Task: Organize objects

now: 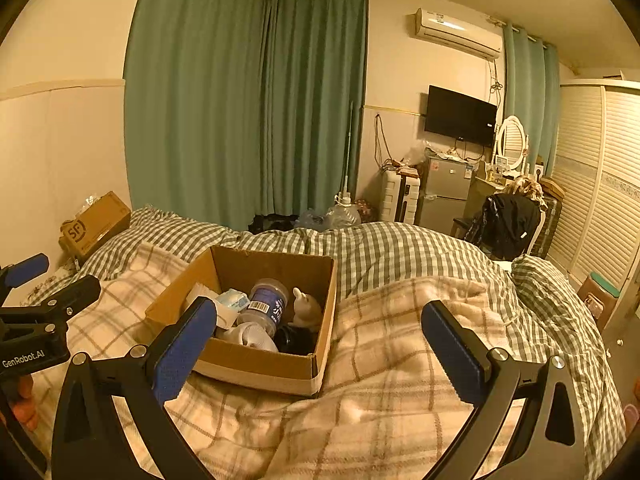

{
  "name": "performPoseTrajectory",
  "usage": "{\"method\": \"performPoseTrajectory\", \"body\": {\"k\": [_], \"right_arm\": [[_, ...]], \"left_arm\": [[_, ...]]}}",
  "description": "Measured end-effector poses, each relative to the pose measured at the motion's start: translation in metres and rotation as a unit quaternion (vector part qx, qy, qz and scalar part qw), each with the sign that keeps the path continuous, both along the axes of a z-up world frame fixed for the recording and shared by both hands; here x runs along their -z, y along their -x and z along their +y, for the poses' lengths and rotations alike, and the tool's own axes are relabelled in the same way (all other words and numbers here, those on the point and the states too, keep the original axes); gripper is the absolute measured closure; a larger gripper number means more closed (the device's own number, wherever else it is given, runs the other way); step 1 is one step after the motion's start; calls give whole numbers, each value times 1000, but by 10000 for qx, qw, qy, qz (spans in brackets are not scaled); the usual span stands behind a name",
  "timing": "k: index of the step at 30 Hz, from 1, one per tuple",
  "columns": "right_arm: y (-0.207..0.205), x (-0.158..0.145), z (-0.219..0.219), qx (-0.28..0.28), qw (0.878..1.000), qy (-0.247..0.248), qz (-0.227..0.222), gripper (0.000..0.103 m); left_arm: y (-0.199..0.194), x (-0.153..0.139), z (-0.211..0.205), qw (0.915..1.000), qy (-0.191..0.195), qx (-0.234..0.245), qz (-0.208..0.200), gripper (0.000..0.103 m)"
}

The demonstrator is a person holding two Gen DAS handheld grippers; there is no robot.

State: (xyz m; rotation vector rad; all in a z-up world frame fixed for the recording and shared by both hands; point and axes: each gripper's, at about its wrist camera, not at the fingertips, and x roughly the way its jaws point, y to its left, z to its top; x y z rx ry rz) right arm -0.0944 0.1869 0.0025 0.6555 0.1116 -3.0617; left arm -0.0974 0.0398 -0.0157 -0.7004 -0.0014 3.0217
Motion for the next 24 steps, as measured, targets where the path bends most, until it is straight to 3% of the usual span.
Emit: {"method": "performPoseTrajectory", "body": {"k": [24], "right_arm": [[3,4,1,67,9999,29,-76,0]], "left_arm": [[2,6,0,9999,-29,1,-97,0]]}}
